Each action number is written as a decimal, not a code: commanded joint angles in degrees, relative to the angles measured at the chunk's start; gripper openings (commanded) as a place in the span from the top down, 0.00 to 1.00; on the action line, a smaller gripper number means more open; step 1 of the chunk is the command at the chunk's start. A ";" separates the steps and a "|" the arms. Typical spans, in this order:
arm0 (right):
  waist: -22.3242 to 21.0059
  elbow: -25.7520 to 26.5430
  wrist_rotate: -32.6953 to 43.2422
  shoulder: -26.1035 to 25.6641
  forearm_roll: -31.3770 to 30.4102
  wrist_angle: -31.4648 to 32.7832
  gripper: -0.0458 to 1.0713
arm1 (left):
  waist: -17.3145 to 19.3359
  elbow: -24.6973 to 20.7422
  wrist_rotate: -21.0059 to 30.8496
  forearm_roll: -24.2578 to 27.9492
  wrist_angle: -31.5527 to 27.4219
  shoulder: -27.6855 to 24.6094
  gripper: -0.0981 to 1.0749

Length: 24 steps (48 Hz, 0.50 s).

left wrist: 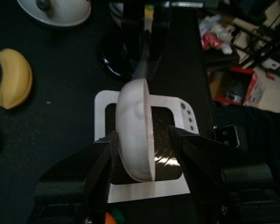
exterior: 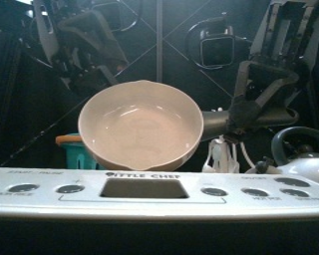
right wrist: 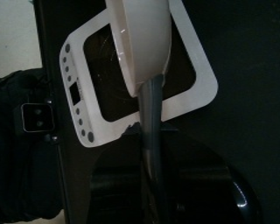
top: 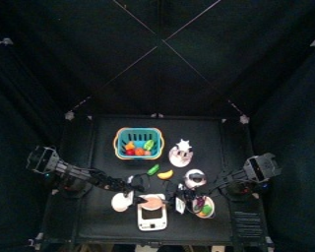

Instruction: Place pan onto stove

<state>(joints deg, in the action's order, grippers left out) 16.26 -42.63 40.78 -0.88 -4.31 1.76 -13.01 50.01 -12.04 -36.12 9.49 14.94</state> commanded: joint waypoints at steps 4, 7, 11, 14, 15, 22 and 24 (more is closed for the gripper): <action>0.70 1.93 -0.09 0.18 -0.09 0.26 0.52 | 0.53 0.88 -0.09 -0.09 1.93 1.93 0.18; 0.88 2.02 -0.09 0.26 -0.18 0.97 0.43 | 0.70 1.05 -0.09 -0.35 1.93 1.93 0.18; 1.49 2.11 -0.09 0.26 -0.26 2.37 0.34 | 0.79 1.49 -0.09 -0.79 1.93 1.93 0.18; 2.02 2.20 -0.18 0.26 -0.26 3.34 0.30 | 0.79 1.67 -0.09 -0.97 1.93 1.93 0.18; 2.11 2.20 -0.18 0.18 -0.26 3.87 0.29 | 0.79 1.76 -0.09 -1.05 1.93 1.93 0.18; 1.85 2.72 -0.35 0.26 -1.49 5.36 0.29 | 1.32 2.11 -0.09 -1.41 1.93 1.93 0.18; 1.85 2.72 -0.26 0.26 -1.85 6.06 0.30 | 1.23 2.20 0.00 -1.58 1.93 1.93 0.18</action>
<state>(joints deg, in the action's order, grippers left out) 18.19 -41.04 40.43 0.18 -5.71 7.29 -11.87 52.82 -12.04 -37.53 10.90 16.44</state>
